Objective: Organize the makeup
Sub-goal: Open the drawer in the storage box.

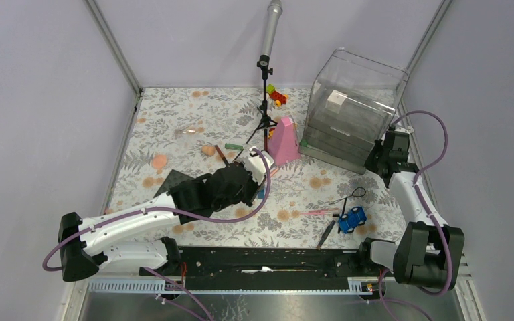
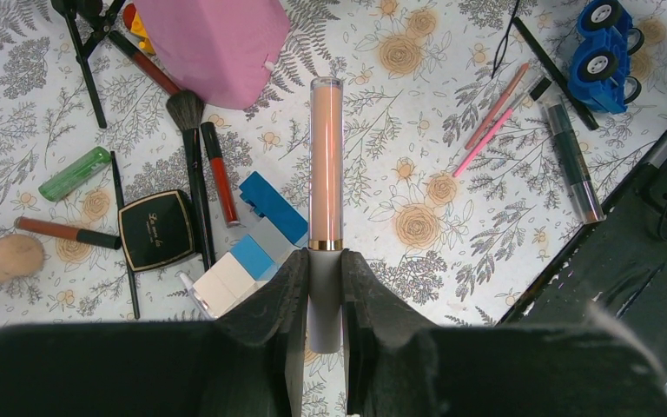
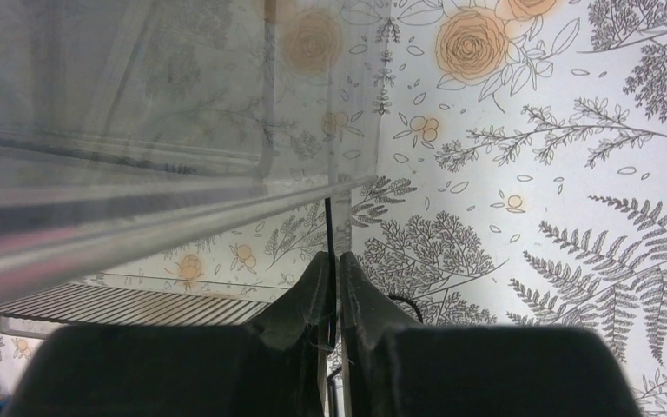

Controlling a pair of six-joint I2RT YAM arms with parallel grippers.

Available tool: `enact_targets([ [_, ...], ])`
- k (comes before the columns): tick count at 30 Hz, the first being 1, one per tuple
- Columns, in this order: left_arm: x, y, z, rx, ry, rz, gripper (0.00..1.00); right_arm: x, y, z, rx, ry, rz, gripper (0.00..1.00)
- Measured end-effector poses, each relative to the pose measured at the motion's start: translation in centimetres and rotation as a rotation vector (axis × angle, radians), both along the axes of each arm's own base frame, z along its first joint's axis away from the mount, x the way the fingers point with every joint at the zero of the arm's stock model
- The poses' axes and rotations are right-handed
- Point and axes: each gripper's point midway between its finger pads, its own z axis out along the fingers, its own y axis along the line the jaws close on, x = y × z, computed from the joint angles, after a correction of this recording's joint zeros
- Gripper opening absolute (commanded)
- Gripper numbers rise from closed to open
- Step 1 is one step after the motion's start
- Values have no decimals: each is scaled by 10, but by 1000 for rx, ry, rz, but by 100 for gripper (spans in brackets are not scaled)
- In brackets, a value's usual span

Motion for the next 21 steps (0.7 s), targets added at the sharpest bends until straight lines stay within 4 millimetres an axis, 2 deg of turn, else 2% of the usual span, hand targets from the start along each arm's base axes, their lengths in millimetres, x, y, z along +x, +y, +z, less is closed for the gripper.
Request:
enact_targets([
  [11, 0, 0, 0, 2, 1, -2, 0, -8, 1, -4, 35, -4, -68, 0],
  [21, 0, 0, 0, 2, 1, -3, 0, -27, 12, -4, 35, -16, -64, 0],
])
